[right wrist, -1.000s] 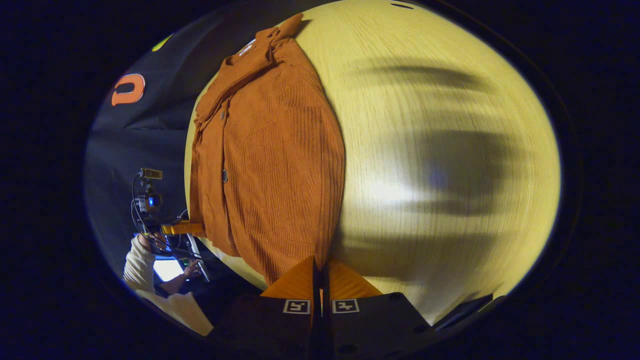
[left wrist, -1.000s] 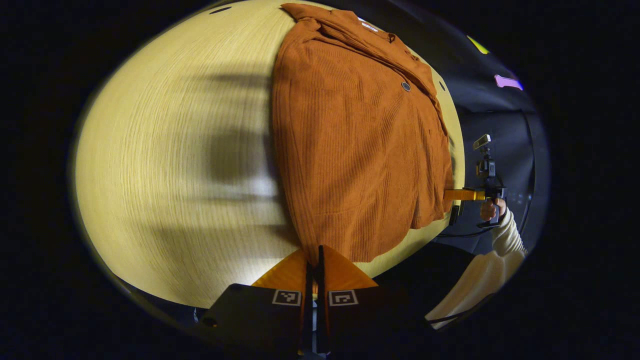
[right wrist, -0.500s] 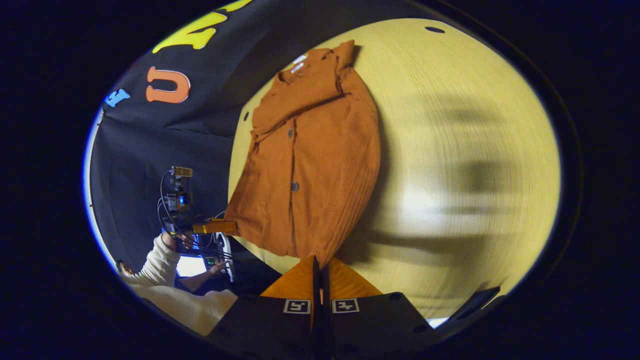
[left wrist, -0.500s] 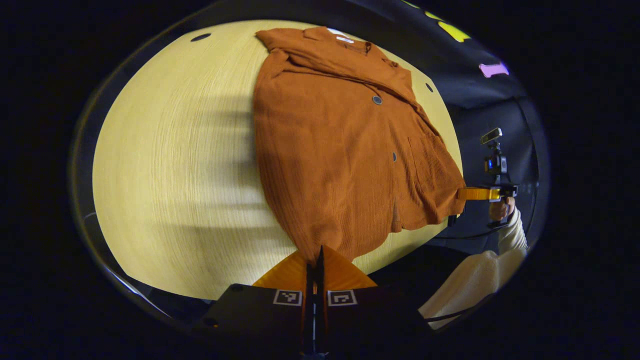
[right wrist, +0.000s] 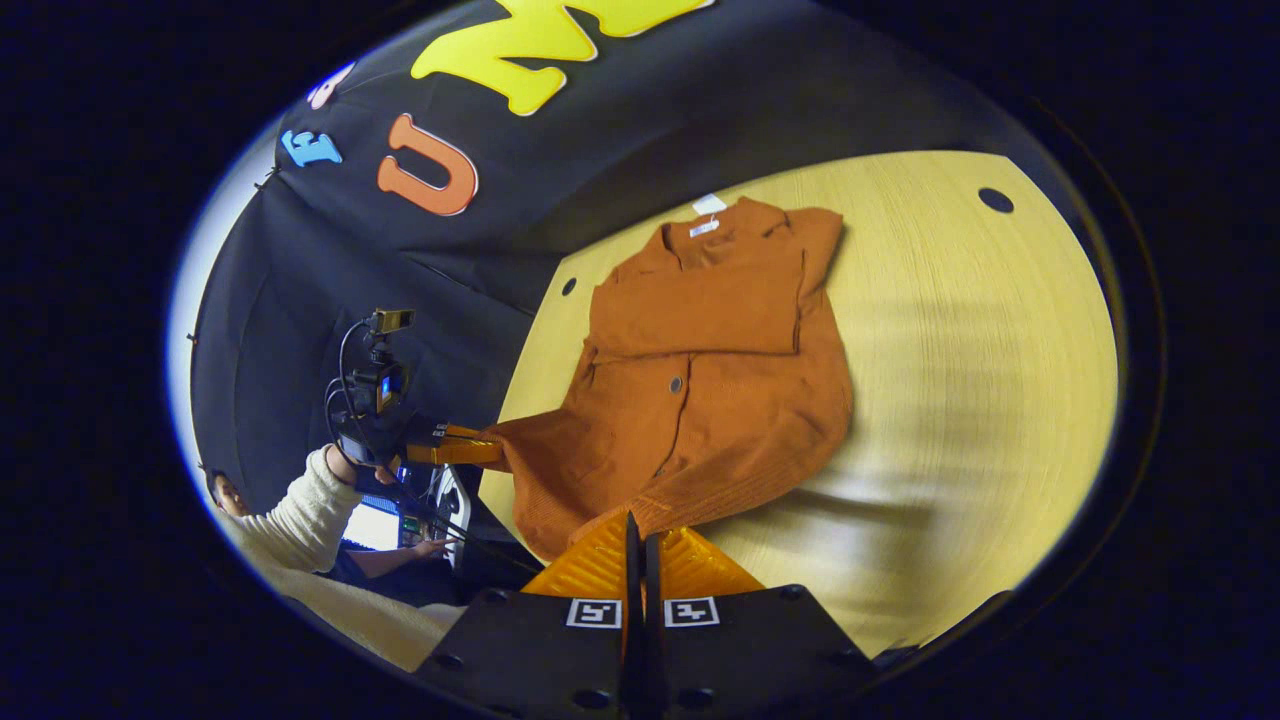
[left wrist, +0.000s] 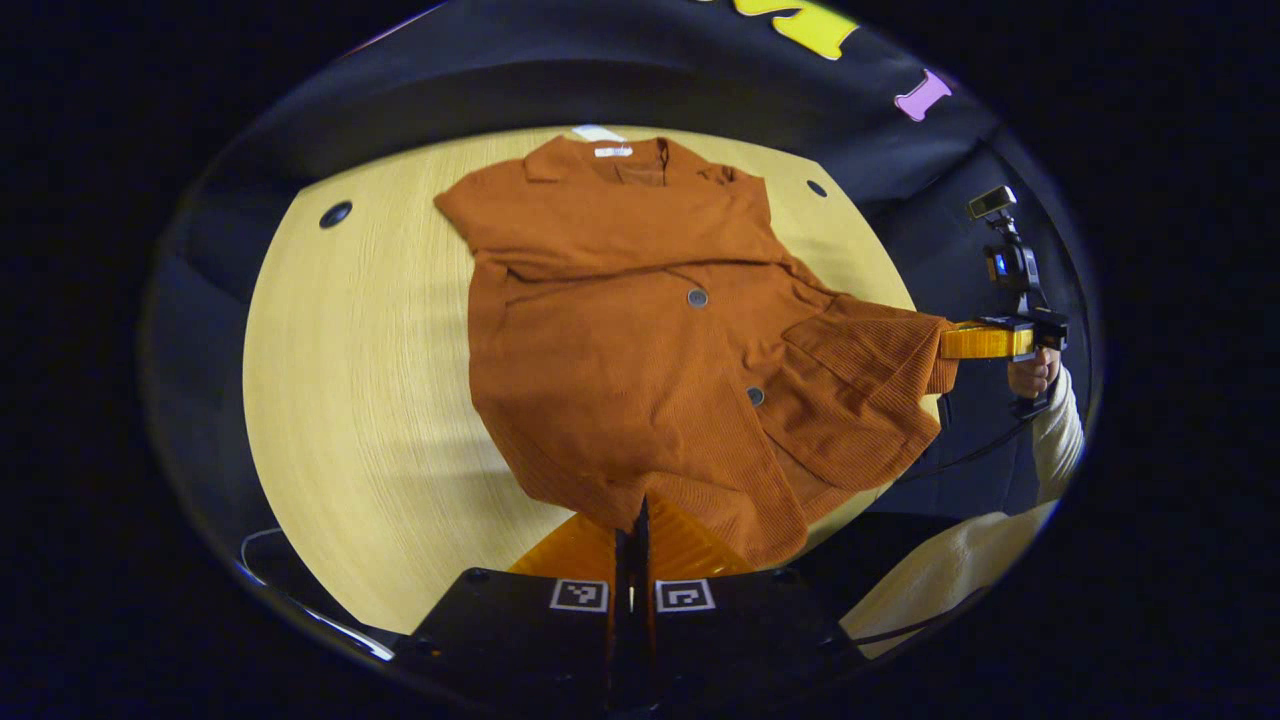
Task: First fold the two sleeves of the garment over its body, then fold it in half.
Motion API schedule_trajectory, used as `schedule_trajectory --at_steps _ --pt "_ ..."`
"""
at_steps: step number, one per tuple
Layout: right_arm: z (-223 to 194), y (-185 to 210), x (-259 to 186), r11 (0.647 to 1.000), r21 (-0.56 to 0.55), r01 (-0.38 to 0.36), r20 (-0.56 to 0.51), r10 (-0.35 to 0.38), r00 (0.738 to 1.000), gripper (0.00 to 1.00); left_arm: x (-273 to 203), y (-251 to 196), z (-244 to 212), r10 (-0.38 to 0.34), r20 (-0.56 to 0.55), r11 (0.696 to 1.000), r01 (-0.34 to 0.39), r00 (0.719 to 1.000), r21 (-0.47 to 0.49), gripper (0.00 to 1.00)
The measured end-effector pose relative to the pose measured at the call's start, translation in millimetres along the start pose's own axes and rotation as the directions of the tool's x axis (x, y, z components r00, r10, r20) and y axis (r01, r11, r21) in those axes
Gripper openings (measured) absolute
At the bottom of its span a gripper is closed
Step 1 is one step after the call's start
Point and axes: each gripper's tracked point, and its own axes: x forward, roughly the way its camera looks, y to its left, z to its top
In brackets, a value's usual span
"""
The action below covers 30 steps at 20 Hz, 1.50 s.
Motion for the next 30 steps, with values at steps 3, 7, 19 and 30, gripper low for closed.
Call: schedule_trajectory --at_steps 3,7,19,30 --pt "41 11 4 1.000 0.004 0.011 0.039 -0.011 0.999 0.00 -5 13 27 0.009 0.090 1.000 -0.009 0.996 0.006 0.04" --pt "96 16 18 0.999 0.013 0.044 0.083 -0.045 0.996 0.01 5 26 56 -0.023 0.213 0.999 0.028 0.977 -0.021 0.03" --pt "237 -49 91 0.944 0.300 0.135 0.236 -0.210 0.949 0.01 1 72 44 -0.085 0.450 0.866 0.290 0.889 -0.408 0.03" --pt "272 -185 161 0.636 0.761 -0.128 0.410 -0.317 0.855 0.01 -4 97 -39 0.060 0.693 0.370 0.629 0.718 -0.684 0.03"
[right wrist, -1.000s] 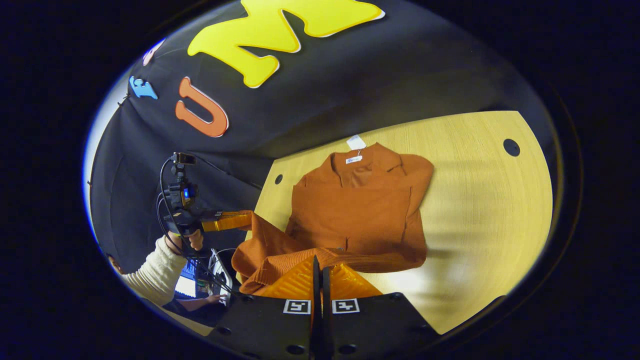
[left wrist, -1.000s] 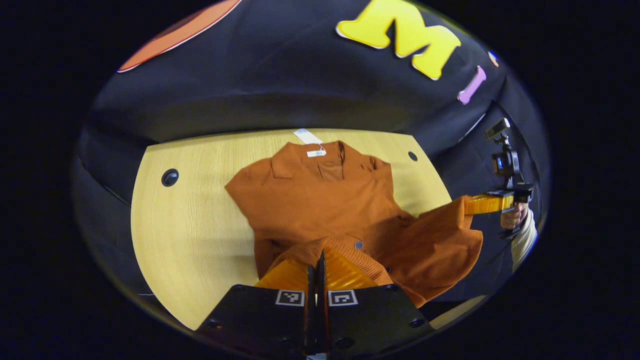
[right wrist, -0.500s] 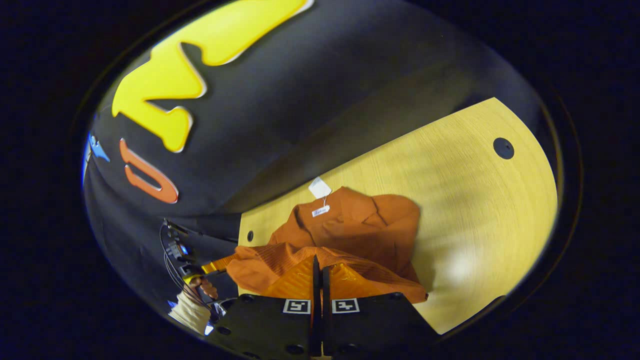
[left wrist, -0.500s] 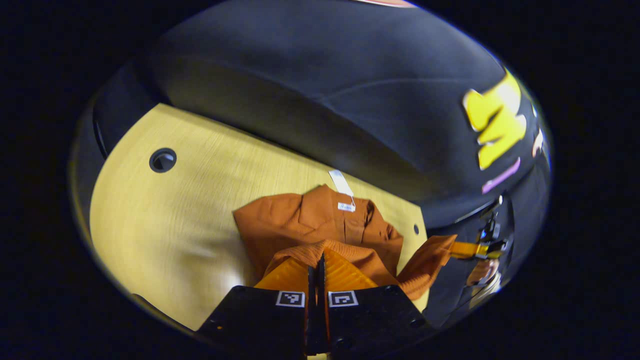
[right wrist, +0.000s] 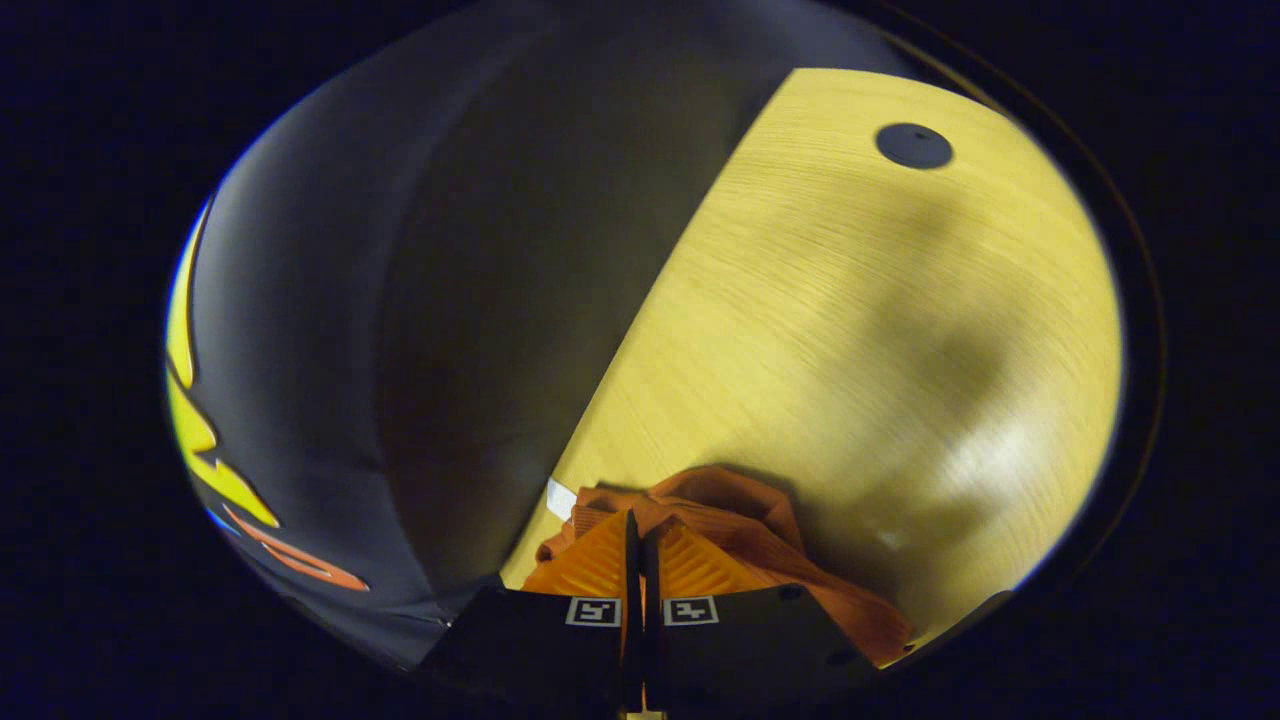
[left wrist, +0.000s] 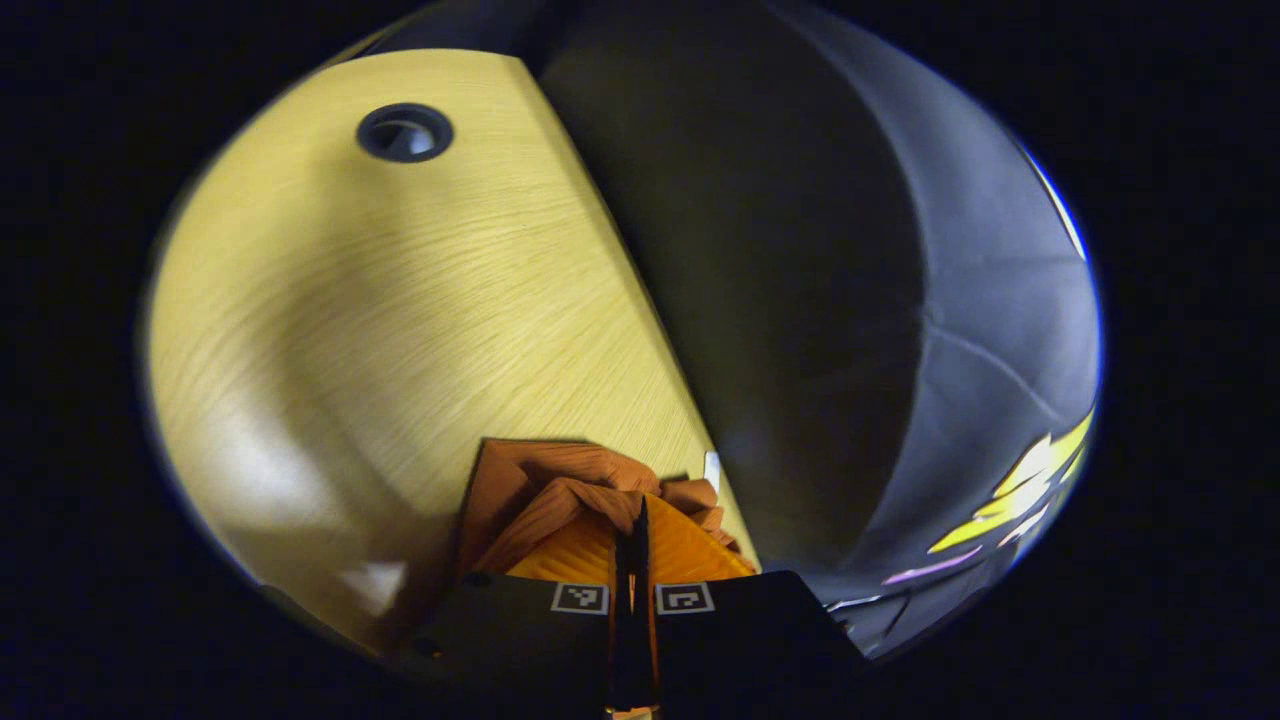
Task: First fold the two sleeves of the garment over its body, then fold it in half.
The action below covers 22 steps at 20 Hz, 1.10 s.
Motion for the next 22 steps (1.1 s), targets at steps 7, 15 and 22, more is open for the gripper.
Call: schedule_trajectory --at_steps 7,15,22 --pt "7 -12 5 0.954 0.290 -0.081 0.195 0.024 0.980 0.01 -37 -6 -41 -0.003 0.252 0.990 0.039 0.968 -0.138 0.03" --pt "6 -12 2 0.858 0.487 -0.162 0.259 0.036 0.965 0.02 -93 24 -83 -0.012 0.340 0.955 0.111 0.940 -0.273 0.04" --pt "6 5 3 0.836 0.513 -0.196 0.243 0.077 0.967 0.06 -94 29 -86 -0.003 0.323 0.953 0.100 0.946 -0.285 0.06"
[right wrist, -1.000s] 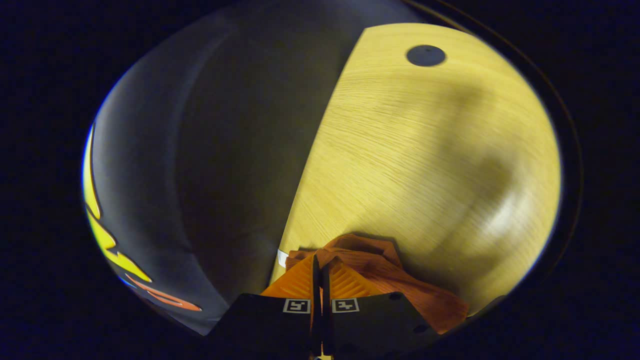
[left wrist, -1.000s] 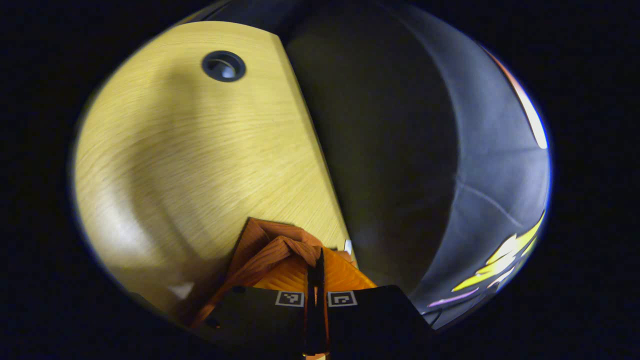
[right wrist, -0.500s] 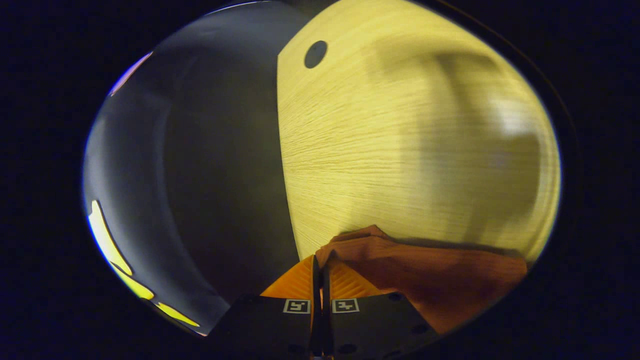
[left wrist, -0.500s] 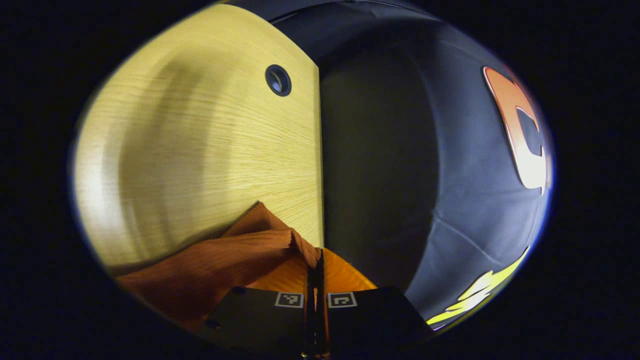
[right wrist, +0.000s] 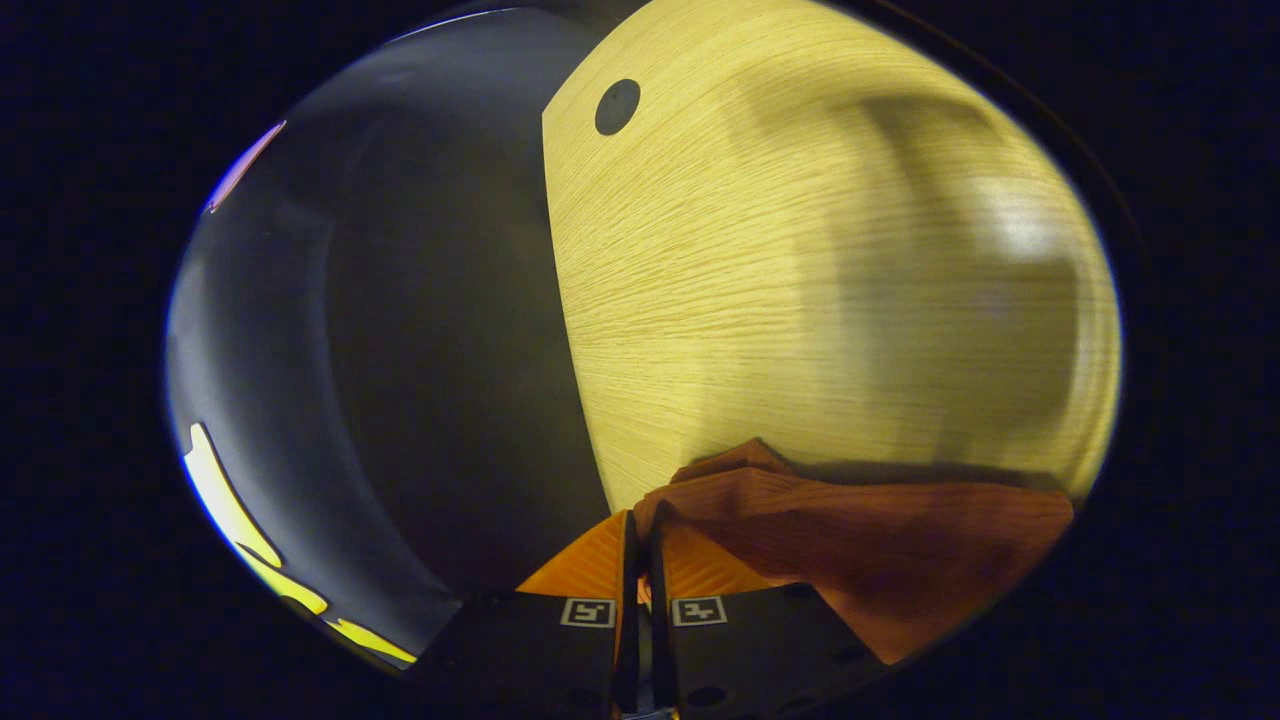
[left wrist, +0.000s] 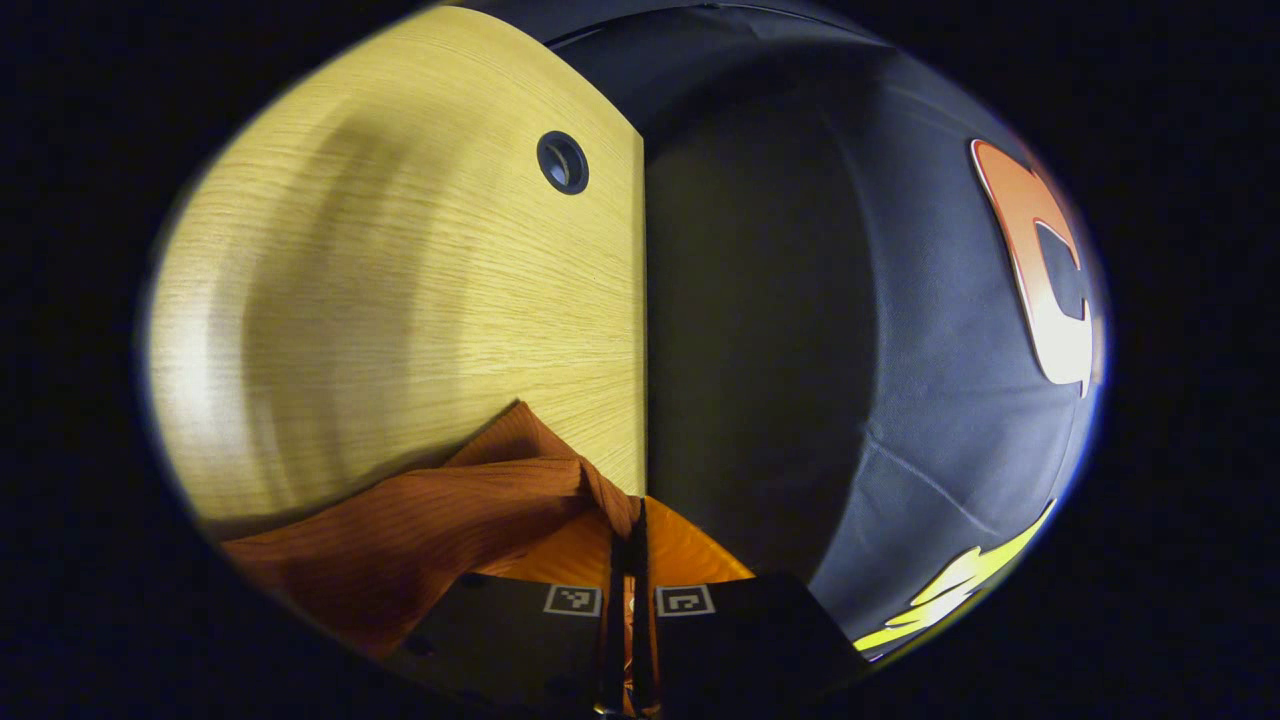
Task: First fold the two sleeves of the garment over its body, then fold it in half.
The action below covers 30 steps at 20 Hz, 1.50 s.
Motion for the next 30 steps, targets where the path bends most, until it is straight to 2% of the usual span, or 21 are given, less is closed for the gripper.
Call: schedule_trajectory --at_steps 3,4,5,6,9,10,11,12,13,15,16,18,19,21,23,24,25,26,27,28,30 --pt "-2 10 -2 0.999 -0.006 -0.036 -0.005 0.035 0.999 0.07 1 -2 1 -0.003 -0.002 1.000 0.003 1.000 -0.015 0.09" --pt "-3 16 -2 0.999 0.002 -0.055 -0.009 0.055 0.998 0.13 2 -1 3 0.002 0.000 1.000 -0.002 1.000 -0.012 0.10" --pt "-4 20 -1 0.998 0.011 -0.066 -0.011 0.066 0.998 0.21 4 -3 1 0.005 -0.002 1.000 -0.005 1.000 -0.010 0.16" --pt "-4 22 0 0.998 0.024 -0.064 -0.011 0.064 0.998 0.34 4 -5 0 0.006 -0.008 1.000 -0.006 1.000 -0.007 0.18" --pt "-12 35 -2 0.996 0.030 -0.085 -0.050 0.086 0.995 0.58 9 -4 -1 0.026 -0.007 0.999 -0.026 1.000 0.021 0.18" --pt "-17 39 -3 0.996 0.003 -0.086 -0.052 0.086 0.995 0.75 14 -8 6 0.011 0.001 1.000 -0.011 1.000 0.017 0.19" --pt "-21 43 -6 0.996 -0.015 -0.093 -0.061 0.091 0.994 0.92 7 -16 1 -0.002 -0.001 1.000 0.002 1.000 0.015 0.51" --pt "-24 50 -8 0.994 -0.015 -0.105 -0.074 0.104 0.992 0.96 6 -18 0 -0.002 -0.001 1.000 0.002 1.000 0.026 0.83" --pt "-26 57 -11 0.993 -0.019 -0.118 -0.086 0.116 0.990 0.96 5 -18 0 0.004 0.001 0.999 -0.004 1.000 0.037 0.96" --pt "-31 69 -16 0.989 -0.055 -0.137 -0.104 0.130 0.986 0.96 1 -28 2 -0.019 0.003 1.000 0.019 1.000 0.020 0.96" --pt "-35 79 -25 0.986 -0.073 -0.152 -0.119 0.143 0.983 0.92 -5 -35 0 -0.027 -0.001 1.000 0.027 1.000 0.016 0.96" --pt "-44 100 -47 0.976 -0.106 -0.188 -0.152 0.171 0.974 0.92 -22 -54 -4 -0.056 -0.022 0.998 0.056 0.998 0.008 0.96" --pt "-48 110 -60 0.970 -0.137 -0.200 -0.167 0.176 0.970 0.96 -31 -67 -4 -0.074 -0.019 0.997 0.074 0.997 0.010 0.96" --pt "-55 134 -95 0.940 -0.245 -0.238 -0.179 0.197 0.964 0.96 -60 -94 0 -0.102 -0.012 0.992 0.103 0.995 0.074 0.97" --pt "-65 157 -133 0.879 -0.396 -0.266 -0.182 0.209 0.961 0.92 -95 -122 5 -0.111 0.010 0.969 0.106 0.994 0.225 0.97" --pt "-70 168 -155 0.835 -0.475 -0.279 -0.184 0.216 0.959 0.92 -113 -137 9 -0.119 0.029 0.944 0.104 0.992 0.313 0.96" --pt "-74 178 -177 0.778 -0.560 -0.284 -0.180 0.220 0.959 0.96 -135 -153 13 -0.122 0.049 0.907 0.091 0.991 0.411 0.97" --pt "-77 186 -197 0.710 -0.646 -0.280 -0.166 0.228 0.960 0.96 -154 -166 18 -0.130 0.073 0.857 0.075 0.989 0.510 0.97" --pt "-79 193 -218 0.637 -0.720 -0.275 -0.156 0.237 0.959 0.96 -173 -178 21 -0.136 0.098 0.793 0.049 0.986 0.607 0.97" --pt "-85 200 -239 0.571 -0.772 -0.278 -0.156 0.253 0.955 0.96 -193 -184 25 -0.128 0.129 0.723 0.004 0.983 0.691 0.98" --pt "-83 204 -276 0.429 -0.873 -0.233 -0.120 0.276 0.954 0.96 -231 -203 22 -0.156 0.151 0.583 -0.032 0.976 0.812 0.98"
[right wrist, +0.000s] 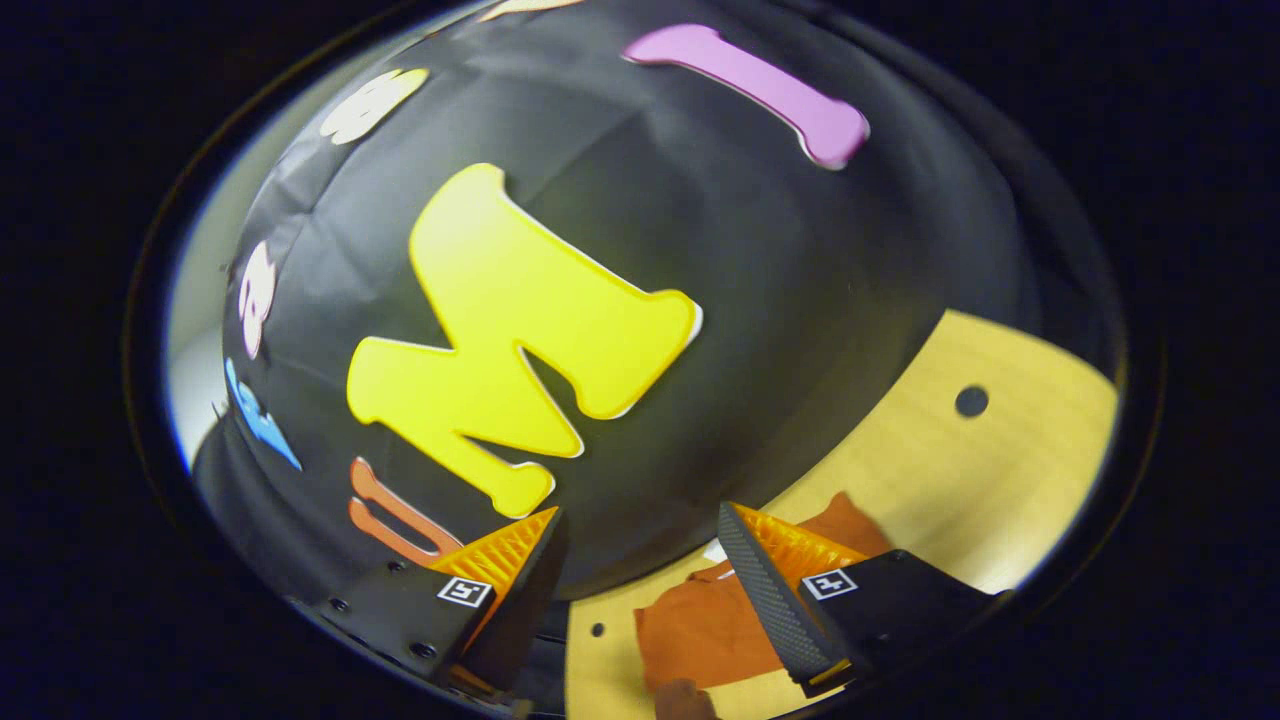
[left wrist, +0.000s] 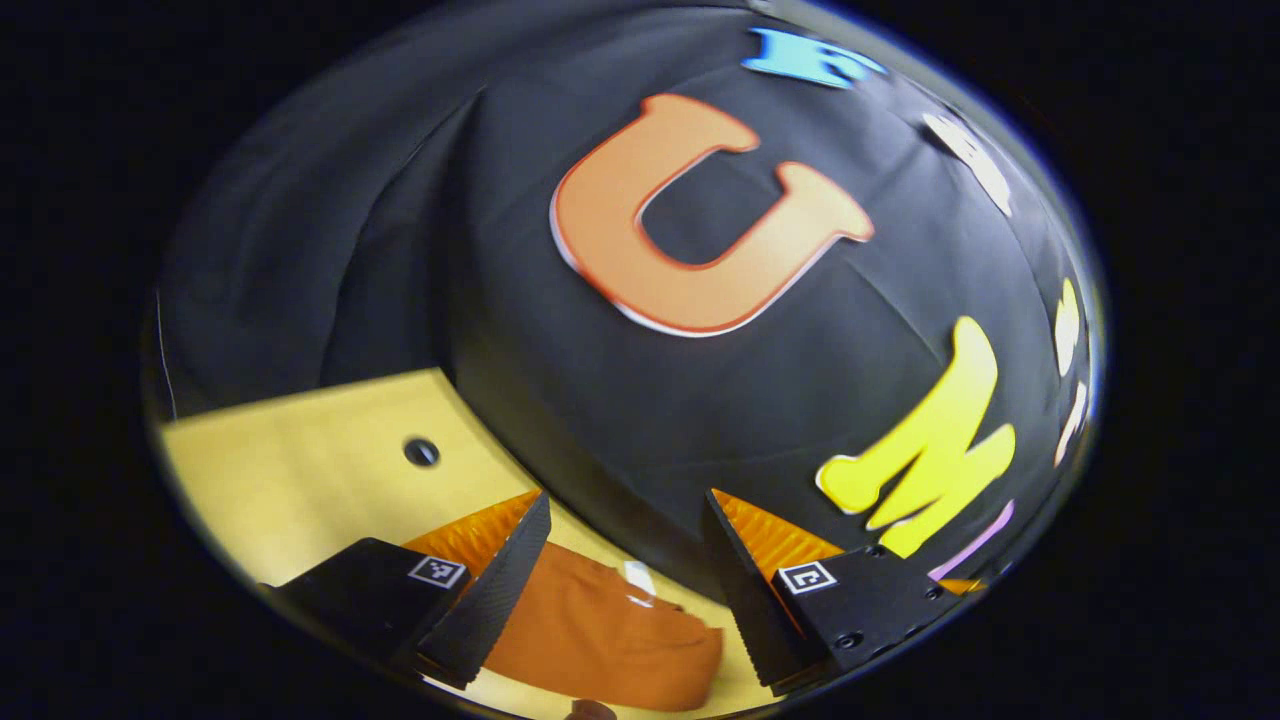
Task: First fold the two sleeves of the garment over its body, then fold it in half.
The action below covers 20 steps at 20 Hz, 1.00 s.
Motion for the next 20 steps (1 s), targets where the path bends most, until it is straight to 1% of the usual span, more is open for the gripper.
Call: schedule_trajectory --at_steps 1,2,3,5,6,8,9,10,11,12,13,14,15,16,17,19,20 --pt "5 -1 -19 0.994 -0.107 0.024 0.019 -0.022 1.000 0.96 -16 -10 5 -0.012 0.014 0.997 0.011 1.000 0.083 0.98" --pt "9 -1 -37 0.977 -0.209 0.050 0.041 -0.042 0.998 0.96 -33 -17 7 -0.022 0.027 0.986 0.017 0.999 0.165 0.98" --pt "10 -2 -54 0.953 -0.294 0.068 0.057 -0.053 0.997 0.96 -52 -23 7 -0.022 0.029 0.969 0.015 0.999 0.248 0.98" --pt "-3 -5 -92 0.918 -0.384 0.093 0.058 -0.076 0.995 0.96 -87 -30 -1 -0.033 0.029 0.916 0.019 0.999 0.402 0.98" --pt "-9 -2 -112 0.909 -0.406 0.091 0.055 -0.075 0.996 0.96 -104 -37 -10 -0.054 0.021 0.892 0.038 0.998 0.451 0.98" --pt "-24 1 -145 0.889 -0.447 0.102 0.081 -0.074 0.994 0.96 -131 -57 -36 -0.101 -0.012 0.852 0.092 0.995 0.515 0.98" --pt "-32 1 -161 0.878 -0.465 0.113 0.086 -0.082 0.993 0.96 -147 -59 -42 -0.107 -0.010 0.834 0.095 0.994 0.543 0.98" --pt "-47 2 -176 0.878 -0.466 0.107 0.067 -0.085 0.994 0.96 -162 -62 -47 -0.111 -0.002 0.825 0.093 0.994 0.558 0.99" --pt "-62 7 -191 0.883 -0.461 0.087 0.043 -0.076 0.996 0.96 -177 -66 -53 -0.118 -0.002 0.827 0.100 0.993 0.553 0.98" --pt "-75 9 -203 0.882 -0.465 0.079 0.029 -0.075 0.997 0.96 -189 -72 -62 -0.135 -0.016 0.836 0.122 0.991 0.536 0.98" --pt "-83 12 -215 0.867 -0.492 0.080 0.038 -0.070 0.997 0.96 -202 -77 -66 -0.140 -0.020 0.845 0.130 0.990 0.519 0.98" --pt "-85 9 -224 0.838 -0.536 0.104 0.070 -0.078 0.994 0.96 -213 -77 -65 -0.133 -0.007 0.851 0.117 0.991 0.512 0.98" --pt "-85 11 -233 0.804 -0.584 0.114 0.110 -0.061 0.992 0.96 -218 -75 -64 -0.131 0.006 0.844 0.109 0.991 0.525 0.98" --pt "-84 13 -239 0.768 -0.623 0.150 0.155 -0.067 0.986 0.96 -222 -74 -63 -0.134 0.021 0.833 0.100 0.991 0.545 0.98" --pt "-87 14 -246 0.747 -0.645 0.159 0.178 -0.056 0.983 0.96 -226 -75 -65 -0.140 0.030 0.822 0.099 0.990 0.561 0.98" --pt "-94 23 -256 0.731 -0.665 0.154 0.190 -0.034 0.981 0.96 -238 -78 -76 -0.144 0.026 0.812 0.103 0.989 0.574 0.98" --pt "-96 26 -258 0.727 -0.669 0.151 0.193 -0.026 0.981 0.96 -242 -83 -80 -0.157 0.018 0.814 0.120 0.987 0.569 0.98"
